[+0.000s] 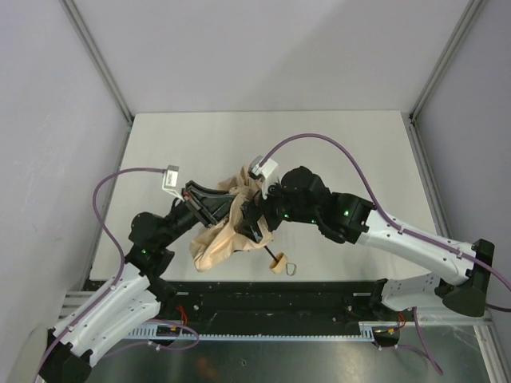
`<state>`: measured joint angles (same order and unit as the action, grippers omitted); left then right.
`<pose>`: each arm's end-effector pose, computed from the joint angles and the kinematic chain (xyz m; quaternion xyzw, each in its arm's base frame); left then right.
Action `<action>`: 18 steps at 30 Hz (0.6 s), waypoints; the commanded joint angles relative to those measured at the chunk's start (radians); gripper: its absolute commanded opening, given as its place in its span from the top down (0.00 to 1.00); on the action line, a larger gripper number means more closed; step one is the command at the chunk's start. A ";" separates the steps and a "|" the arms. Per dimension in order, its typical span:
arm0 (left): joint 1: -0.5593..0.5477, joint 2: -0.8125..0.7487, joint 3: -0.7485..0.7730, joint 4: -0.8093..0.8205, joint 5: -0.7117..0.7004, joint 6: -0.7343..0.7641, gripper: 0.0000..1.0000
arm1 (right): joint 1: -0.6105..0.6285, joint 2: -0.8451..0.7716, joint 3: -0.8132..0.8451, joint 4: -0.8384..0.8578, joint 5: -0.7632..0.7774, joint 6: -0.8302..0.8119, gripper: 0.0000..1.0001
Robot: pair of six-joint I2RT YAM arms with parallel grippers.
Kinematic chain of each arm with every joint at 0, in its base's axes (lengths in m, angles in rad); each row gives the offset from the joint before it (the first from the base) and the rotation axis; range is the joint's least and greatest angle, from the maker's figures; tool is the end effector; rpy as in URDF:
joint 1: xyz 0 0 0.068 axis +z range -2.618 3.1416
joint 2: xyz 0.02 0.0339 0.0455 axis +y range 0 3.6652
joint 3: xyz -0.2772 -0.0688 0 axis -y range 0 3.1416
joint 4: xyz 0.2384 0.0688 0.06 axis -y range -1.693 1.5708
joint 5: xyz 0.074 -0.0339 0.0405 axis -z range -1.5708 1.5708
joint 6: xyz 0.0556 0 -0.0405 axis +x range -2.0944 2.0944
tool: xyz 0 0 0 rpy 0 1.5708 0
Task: Put away the umbrella
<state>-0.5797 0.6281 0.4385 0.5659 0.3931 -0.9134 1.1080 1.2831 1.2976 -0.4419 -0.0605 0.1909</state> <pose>0.1203 -0.1042 0.3364 0.0676 0.5707 -0.6313 0.5207 0.1295 0.2670 0.3891 -0.3868 0.7465 0.3473 0.4153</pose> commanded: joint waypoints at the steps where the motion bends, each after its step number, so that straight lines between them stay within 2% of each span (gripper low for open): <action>1: -0.001 -0.013 0.099 0.149 0.096 -0.040 1.00 | -0.019 0.000 -0.049 0.124 -0.145 -0.004 0.01; 8: -0.003 -0.013 0.112 0.178 0.120 -0.072 1.00 | -0.025 0.018 -0.143 0.348 -0.217 0.028 0.01; 15: -0.012 -0.005 0.115 0.202 0.130 -0.087 1.00 | -0.013 0.034 -0.251 0.657 -0.233 0.098 0.01; 18: -0.012 -0.008 0.116 0.207 0.132 -0.089 1.00 | -0.001 0.044 -0.264 0.716 -0.258 0.101 0.02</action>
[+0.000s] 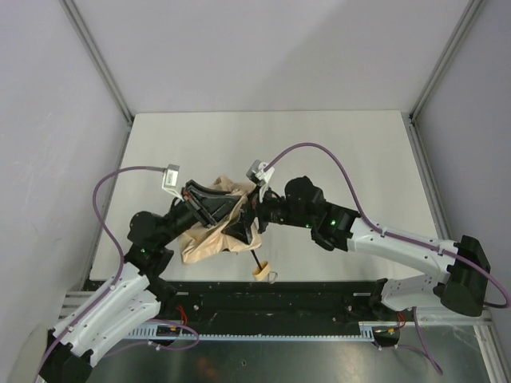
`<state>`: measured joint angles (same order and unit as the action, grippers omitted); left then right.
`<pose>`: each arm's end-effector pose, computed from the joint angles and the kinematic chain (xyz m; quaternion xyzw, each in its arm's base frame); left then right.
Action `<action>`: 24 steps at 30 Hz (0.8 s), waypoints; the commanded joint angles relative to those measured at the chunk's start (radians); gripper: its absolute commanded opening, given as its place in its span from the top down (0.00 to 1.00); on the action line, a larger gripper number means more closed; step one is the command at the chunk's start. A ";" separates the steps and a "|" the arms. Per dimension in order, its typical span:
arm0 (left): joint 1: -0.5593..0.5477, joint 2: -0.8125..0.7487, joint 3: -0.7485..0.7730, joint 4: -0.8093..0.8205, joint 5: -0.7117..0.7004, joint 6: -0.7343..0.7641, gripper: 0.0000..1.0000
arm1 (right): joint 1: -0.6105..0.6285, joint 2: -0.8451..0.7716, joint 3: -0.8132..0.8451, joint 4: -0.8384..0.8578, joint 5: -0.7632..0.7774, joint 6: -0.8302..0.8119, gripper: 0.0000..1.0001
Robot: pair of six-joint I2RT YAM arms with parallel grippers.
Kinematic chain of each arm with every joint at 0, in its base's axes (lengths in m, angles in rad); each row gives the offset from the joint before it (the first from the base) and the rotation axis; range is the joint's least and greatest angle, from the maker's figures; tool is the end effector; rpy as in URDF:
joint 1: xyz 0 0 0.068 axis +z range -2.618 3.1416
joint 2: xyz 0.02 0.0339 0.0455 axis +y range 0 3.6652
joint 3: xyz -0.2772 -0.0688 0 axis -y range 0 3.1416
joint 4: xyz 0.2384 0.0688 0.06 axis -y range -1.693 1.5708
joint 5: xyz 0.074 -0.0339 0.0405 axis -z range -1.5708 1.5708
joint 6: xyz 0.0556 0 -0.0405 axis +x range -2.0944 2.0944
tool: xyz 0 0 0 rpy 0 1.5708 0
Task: Put away the umbrella
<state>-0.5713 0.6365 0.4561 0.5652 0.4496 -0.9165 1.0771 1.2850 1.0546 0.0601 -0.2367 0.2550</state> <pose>0.1193 -0.1054 0.3411 0.0885 0.5684 -0.6391 0.5105 0.1372 0.2826 0.3617 -0.3732 0.6657 0.4664 0.4473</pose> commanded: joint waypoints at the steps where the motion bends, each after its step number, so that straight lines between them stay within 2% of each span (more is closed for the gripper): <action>1: -0.022 -0.017 0.099 0.209 0.077 -0.086 1.00 | 0.030 0.045 -0.026 0.233 -0.104 0.039 0.04; 4: -0.023 -0.017 0.100 0.215 0.082 -0.089 1.00 | 0.030 0.053 -0.038 0.281 -0.158 0.037 0.12; 12: -0.025 0.001 0.116 0.227 0.089 -0.078 1.00 | 0.024 0.036 -0.039 0.291 -0.233 0.062 0.48; 14: -0.025 0.014 0.122 0.230 0.092 -0.080 1.00 | 0.022 0.025 -0.039 0.284 -0.245 0.067 0.60; 17: -0.026 0.030 0.131 0.232 0.090 -0.084 1.00 | 0.021 0.009 -0.041 0.267 -0.247 0.071 0.90; 18: -0.026 0.033 0.134 0.232 0.086 -0.086 1.00 | 0.020 0.003 -0.042 0.255 -0.241 0.071 0.95; 19: -0.025 0.035 0.137 0.231 0.083 -0.089 0.93 | 0.018 -0.004 -0.043 0.237 -0.226 0.071 0.97; 20: -0.022 0.035 0.140 0.228 0.080 -0.096 0.80 | 0.012 -0.013 -0.047 0.217 -0.208 0.072 0.99; 22: -0.009 0.030 0.146 0.209 0.077 -0.111 0.47 | -0.013 -0.039 -0.061 0.173 -0.161 0.077 1.00; 23: 0.001 0.024 0.150 0.189 0.078 -0.113 0.26 | -0.030 -0.054 -0.071 0.154 -0.150 0.080 1.00; 24: 0.015 0.015 0.156 0.163 0.083 -0.109 0.13 | -0.046 -0.077 -0.083 0.134 -0.136 0.082 1.00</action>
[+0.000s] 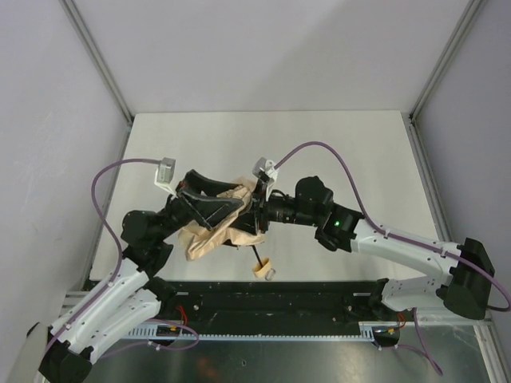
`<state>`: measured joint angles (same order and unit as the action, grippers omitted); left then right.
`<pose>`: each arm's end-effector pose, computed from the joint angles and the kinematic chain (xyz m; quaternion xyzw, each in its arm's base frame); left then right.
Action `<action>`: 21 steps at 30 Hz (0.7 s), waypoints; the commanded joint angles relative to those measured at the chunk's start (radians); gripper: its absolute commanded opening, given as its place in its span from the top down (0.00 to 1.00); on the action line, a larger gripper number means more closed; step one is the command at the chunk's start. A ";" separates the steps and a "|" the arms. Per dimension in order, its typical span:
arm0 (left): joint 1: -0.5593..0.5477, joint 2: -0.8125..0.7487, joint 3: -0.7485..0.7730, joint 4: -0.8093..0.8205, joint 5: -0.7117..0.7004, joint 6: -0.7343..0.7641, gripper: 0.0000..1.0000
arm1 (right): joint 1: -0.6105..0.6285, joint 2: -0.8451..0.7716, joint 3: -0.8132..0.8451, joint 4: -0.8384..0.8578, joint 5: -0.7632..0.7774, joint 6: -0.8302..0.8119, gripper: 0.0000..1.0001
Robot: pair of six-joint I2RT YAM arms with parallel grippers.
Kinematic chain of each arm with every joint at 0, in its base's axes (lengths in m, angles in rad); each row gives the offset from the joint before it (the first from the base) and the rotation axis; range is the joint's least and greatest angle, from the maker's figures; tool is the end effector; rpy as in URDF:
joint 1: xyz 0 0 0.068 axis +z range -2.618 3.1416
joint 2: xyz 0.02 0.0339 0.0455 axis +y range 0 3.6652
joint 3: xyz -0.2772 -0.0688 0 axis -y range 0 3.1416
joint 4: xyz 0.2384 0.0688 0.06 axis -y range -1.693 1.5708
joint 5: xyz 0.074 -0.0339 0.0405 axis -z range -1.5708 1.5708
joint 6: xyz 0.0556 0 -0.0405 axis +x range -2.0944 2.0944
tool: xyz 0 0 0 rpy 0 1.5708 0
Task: Put away the umbrella
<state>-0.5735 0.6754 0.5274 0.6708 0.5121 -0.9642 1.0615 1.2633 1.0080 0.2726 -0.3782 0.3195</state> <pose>0.1149 -0.1067 0.3721 0.1212 0.5174 -0.6735 0.5139 0.1320 0.2786 0.3777 -0.3745 0.5930 0.5477 0.4561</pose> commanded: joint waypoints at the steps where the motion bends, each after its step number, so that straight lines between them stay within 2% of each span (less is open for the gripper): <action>1: 0.037 -0.036 0.093 0.019 0.024 -0.049 0.07 | -0.043 -0.079 -0.048 -0.100 0.022 0.018 1.00; 5: 0.123 -0.109 0.154 -0.252 -0.003 0.077 0.01 | -0.092 -0.168 -0.082 -0.210 0.130 0.002 1.00; 9: 0.148 -0.148 0.248 -0.548 -0.063 0.294 0.07 | -0.150 -0.250 -0.084 -0.328 0.272 0.023 1.00; 12: 0.148 -0.134 0.251 -0.601 0.002 0.357 0.06 | -0.202 -0.301 -0.083 -0.358 0.321 0.057 1.00; 15: 0.112 -0.108 0.234 -0.607 0.020 0.399 0.02 | -0.244 -0.338 -0.084 -0.353 0.289 0.073 1.00; 21: -0.135 0.052 0.256 -0.609 -0.126 0.510 0.01 | -0.308 -0.364 -0.062 -0.353 0.148 0.095 1.00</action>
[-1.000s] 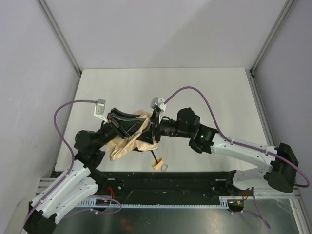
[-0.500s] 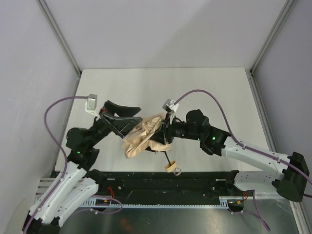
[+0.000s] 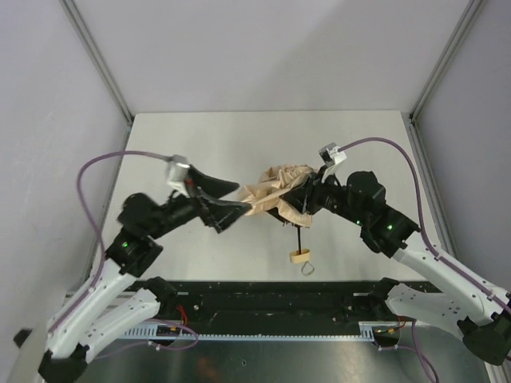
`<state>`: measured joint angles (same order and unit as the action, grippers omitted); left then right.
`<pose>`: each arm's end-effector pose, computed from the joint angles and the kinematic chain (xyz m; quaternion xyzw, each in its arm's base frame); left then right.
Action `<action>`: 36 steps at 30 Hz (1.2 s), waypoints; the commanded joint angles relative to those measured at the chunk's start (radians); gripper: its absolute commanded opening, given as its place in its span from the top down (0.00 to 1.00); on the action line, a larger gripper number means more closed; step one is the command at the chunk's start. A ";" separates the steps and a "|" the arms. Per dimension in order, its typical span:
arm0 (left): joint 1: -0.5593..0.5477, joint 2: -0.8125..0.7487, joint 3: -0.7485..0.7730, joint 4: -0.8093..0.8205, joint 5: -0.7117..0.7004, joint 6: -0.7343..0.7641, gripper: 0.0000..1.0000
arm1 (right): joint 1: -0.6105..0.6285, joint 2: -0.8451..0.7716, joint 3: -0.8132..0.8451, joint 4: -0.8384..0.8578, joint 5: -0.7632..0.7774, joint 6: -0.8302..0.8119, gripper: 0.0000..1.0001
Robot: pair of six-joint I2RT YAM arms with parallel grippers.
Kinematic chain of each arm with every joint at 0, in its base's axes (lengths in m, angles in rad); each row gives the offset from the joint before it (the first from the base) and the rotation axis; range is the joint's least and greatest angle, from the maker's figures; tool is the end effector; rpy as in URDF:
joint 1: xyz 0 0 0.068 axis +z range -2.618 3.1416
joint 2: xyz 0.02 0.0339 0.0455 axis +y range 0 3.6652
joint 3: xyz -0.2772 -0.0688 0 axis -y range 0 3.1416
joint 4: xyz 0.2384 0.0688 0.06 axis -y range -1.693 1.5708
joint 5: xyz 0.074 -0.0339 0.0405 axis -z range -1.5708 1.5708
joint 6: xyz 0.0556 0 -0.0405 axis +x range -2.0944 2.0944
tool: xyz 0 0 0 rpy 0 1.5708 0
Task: Put away the umbrella
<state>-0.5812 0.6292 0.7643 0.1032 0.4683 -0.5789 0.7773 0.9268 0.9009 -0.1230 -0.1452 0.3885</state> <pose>0.1067 -0.1001 0.3974 0.1831 0.6010 -0.5390 0.5610 0.1519 0.1608 0.3698 -0.1924 0.7324 0.4041 0.5131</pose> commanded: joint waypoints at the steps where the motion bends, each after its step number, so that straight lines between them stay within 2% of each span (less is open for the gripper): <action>1: -0.151 0.129 0.025 -0.042 -0.109 0.137 0.01 | -0.028 -0.032 0.050 0.035 -0.100 0.022 1.00; 4: -0.173 0.186 0.042 -0.076 -0.171 0.141 0.03 | -0.045 -0.056 0.057 0.005 -0.122 0.016 1.00; 7: -0.175 0.223 0.045 -0.094 -0.161 0.135 0.08 | -0.072 -0.078 0.060 -0.030 -0.161 0.020 1.00; 9: -0.175 0.246 0.043 -0.120 -0.137 0.132 0.18 | -0.087 -0.084 0.061 -0.047 -0.193 0.026 1.00; 11: -0.177 0.264 0.040 -0.137 -0.118 0.137 0.33 | -0.097 -0.091 0.061 -0.052 -0.218 0.031 1.00; 12: -0.177 0.268 0.038 -0.147 -0.115 0.144 0.44 | -0.103 -0.095 0.061 -0.049 -0.237 0.034 1.00; 15: -0.177 0.257 0.037 -0.195 -0.174 0.170 0.87 | -0.141 -0.105 0.061 -0.036 -0.348 0.037 1.00; 16: -0.178 0.243 0.030 -0.203 -0.195 0.177 0.94 | -0.163 -0.105 0.061 -0.031 -0.417 0.043 1.00; 18: -0.178 0.223 0.017 -0.208 -0.214 0.191 0.98 | -0.223 -0.099 0.056 -0.005 -0.566 0.082 1.00; 21: -0.177 0.220 -0.002 -0.210 -0.231 0.213 1.00 | -0.302 -0.091 0.011 0.234 -0.791 0.277 1.00; 25: -0.177 0.240 -0.011 -0.209 -0.251 0.205 1.00 | -0.276 -0.066 -0.021 0.565 -0.886 0.520 1.00; 28: -0.177 0.265 0.016 -0.212 -0.263 0.204 1.00 | -0.229 -0.039 -0.023 0.648 -0.890 0.569 1.00; 30: -0.175 0.269 0.038 -0.233 -0.283 0.203 0.99 | -0.218 -0.029 -0.023 0.619 -0.883 0.543 1.00; 32: -0.173 0.246 0.051 -0.270 -0.321 0.201 0.85 | -0.227 -0.034 -0.019 0.513 -0.865 0.462 1.00; 34: -0.167 0.198 0.045 -0.309 -0.377 0.201 0.61 | -0.246 -0.046 0.002 0.360 -0.831 0.340 1.00; 36: -0.151 0.130 0.030 -0.348 -0.402 0.200 0.42 | -0.261 -0.055 0.025 0.224 -0.778 0.235 1.00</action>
<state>-0.7654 0.8528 0.7975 -0.1112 0.2211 -0.4114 0.5343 0.9253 0.8421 0.2253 -0.9169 0.7734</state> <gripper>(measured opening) 0.453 0.383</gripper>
